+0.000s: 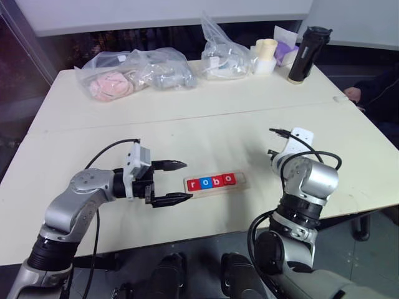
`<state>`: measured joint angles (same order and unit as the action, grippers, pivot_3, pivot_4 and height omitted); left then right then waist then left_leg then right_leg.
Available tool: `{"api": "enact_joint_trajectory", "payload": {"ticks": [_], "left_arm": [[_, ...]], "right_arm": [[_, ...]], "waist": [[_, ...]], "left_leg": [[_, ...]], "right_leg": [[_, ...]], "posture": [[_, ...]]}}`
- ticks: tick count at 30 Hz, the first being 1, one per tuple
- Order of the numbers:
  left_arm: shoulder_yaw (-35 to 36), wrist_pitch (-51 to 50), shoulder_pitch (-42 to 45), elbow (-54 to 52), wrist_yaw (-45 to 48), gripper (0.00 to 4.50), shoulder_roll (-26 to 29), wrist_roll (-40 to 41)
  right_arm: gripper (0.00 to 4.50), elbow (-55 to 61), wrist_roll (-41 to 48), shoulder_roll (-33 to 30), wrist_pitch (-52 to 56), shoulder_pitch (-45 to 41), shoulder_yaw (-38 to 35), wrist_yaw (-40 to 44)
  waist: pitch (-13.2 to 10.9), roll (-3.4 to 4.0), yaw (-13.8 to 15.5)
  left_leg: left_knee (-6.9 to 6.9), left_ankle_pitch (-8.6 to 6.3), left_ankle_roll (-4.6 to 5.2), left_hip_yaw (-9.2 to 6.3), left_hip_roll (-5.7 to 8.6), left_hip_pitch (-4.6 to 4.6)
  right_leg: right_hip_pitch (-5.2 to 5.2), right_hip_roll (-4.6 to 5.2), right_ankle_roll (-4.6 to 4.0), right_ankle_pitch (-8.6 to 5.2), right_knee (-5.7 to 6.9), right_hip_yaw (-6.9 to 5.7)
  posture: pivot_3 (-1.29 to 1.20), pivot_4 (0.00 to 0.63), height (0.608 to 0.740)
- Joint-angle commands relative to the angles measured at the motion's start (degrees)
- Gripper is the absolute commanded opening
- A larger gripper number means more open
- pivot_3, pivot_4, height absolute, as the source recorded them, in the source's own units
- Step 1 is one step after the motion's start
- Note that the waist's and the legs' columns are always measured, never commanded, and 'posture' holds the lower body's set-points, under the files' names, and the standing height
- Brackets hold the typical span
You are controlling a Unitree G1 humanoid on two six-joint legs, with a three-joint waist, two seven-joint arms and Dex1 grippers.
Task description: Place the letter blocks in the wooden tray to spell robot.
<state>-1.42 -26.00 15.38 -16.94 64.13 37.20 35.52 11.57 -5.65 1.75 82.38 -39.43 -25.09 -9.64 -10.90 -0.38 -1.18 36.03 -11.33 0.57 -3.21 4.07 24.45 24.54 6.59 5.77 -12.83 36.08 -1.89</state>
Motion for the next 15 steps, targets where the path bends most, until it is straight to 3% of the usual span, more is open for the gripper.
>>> {"api": "enact_joint_trajectory", "payload": {"ticks": [1, 10, 15], "left_arm": [[0.53, 0.36, -0.03, -1.53, -0.1, 4.5, 0.05, 0.32], [0.33, 0.65, -0.11, -1.28, 0.14, 4.5, 0.04, 0.1], [0.28, 0.88, -0.23, -1.11, 0.28, 4.5, 0.03, -0.03]], "right_arm": [[1.13, 6.35, 7.53, -4.45, 6.89, 3.8, 8.56, 9.55], [1.13, 20.34, 20.62, -22.97, 10.12, 17.77, 16.93, 22.49], [1.13, 23.44, 24.68, -26.45, 10.12, 21.32, 16.73, 22.29]], "waist": [[0.0, 0.0, 0.03], [0.0, -0.01, 0.67], [0.0, -0.03, 0.59]], "left_leg": [[-0.01, 0.0, 0.0, 0.0, 0.0, 0.0], [-0.07, -0.02, 0.01, -0.04, 0.01, 0.05], [-0.12, -0.06, 0.01, -0.07, -0.01, 0.09]], "right_leg": [[0.0, 0.01, 0.0, 0.0, 0.0, 0.0], [-0.05, 0.15, 0.06, -0.12, -0.15, -0.03], [-0.19, 0.23, 0.21, -0.2, -0.59, -0.04]], "posture": [[0.0, 0.15, 0.725], [0.0, 0.15, 0.725], [0.0, 0.15, 0.725]]}}
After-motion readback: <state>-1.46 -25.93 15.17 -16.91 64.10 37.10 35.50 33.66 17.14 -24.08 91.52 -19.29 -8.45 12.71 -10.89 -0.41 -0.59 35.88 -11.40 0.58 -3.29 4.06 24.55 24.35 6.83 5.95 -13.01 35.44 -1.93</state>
